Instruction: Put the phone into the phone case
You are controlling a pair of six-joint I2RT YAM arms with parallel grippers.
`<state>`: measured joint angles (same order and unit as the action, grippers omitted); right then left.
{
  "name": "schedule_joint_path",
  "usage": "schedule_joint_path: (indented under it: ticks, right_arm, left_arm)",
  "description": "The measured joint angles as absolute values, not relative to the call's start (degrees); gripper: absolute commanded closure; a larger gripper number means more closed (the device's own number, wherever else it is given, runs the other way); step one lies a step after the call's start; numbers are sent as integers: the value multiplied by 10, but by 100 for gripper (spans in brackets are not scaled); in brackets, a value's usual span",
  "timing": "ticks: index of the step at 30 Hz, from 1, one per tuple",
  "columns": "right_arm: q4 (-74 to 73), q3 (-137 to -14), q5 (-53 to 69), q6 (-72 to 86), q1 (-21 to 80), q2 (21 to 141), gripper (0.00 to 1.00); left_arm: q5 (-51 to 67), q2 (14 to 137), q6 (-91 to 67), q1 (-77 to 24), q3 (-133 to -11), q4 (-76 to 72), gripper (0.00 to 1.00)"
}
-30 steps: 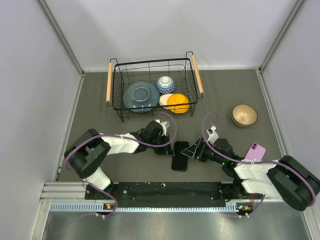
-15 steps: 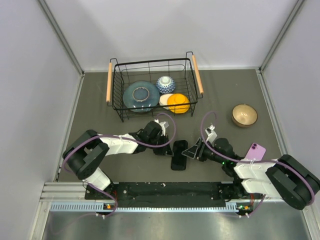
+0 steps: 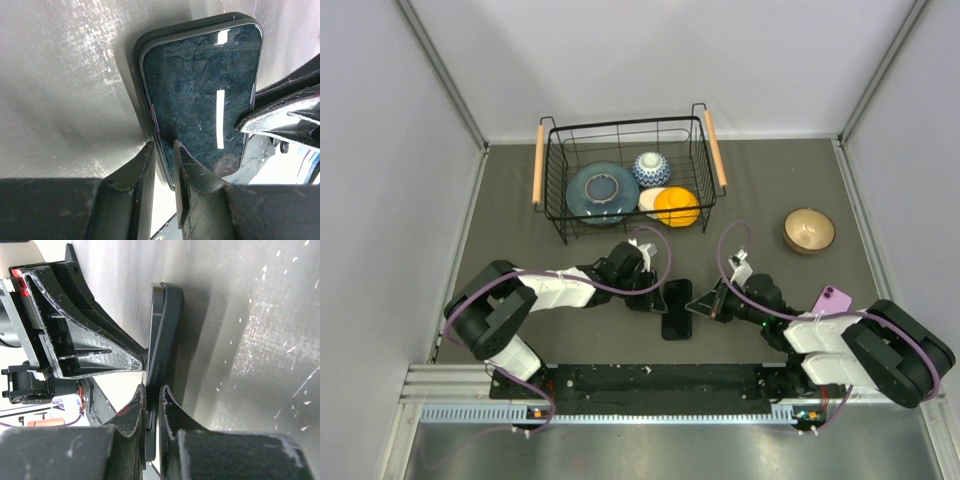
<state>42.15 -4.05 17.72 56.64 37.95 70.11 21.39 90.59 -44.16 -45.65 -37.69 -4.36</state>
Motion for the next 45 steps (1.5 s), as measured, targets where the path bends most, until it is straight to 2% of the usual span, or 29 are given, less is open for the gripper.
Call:
schedule_joint_path:
  ticks: [1, 3, 6, 8, 9, 10, 13, 14, 17, 24, 29, 35, 40, 45]
  right_arm:
    - [417, -44, 179, 567, 380, 702, 88]
    - [404, -54, 182, 566, 380, 703, 82]
    - [392, -66, 193, 561, 380, 703, 80]
    - [390, -69, 199, 557, 380, 703, 82]
    - [390, -70, 200, 555, 380, 704, 93]
    - [389, -72, 201, 553, 380, 707, 99]
    - [388, -74, 199, 552, 380, 712, 100]
    - [387, -76, 198, 551, 380, 713, 100]
    - [385, -77, 201, 546, 380, 713, 100]
    - [363, -78, 220, 527, 381, 652, 100]
    - [373, -72, 226, 525, 381, 559, 100]
    - [395, -66, 236, 537, 381, 457, 100]
    - [427, -66, 248, 558, 381, 432, 100]
    - [467, -64, 265, 581, 381, 452, 100]
  left_arm:
    - [214, 905, -441, -456, -377, -43, 74]
    - [214, 905, -440, -456, -377, -42, 74]
    - [215, 903, -440, -456, -377, -39, 74]
    - [216, 901, -440, -456, -377, -37, 73]
    - [216, 901, -440, -456, -377, -37, 73]
    - [216, 901, -440, -456, -377, -36, 72]
    - [214, 897, -436, -456, -377, -30, 64]
    - [214, 895, -435, -456, -377, -27, 54]
    - [213, 884, -428, -457, -376, -14, 42]
    - [225, 762, -408, -442, -348, 2, 29]
    - [244, 664, -404, -404, -325, -2, 25]
    - [299, 602, -409, -397, -300, -43, 24]
    - [349, 578, -446, -397, -270, -143, 25]
    - [383, 579, -485, -397, -251, -232, 32]
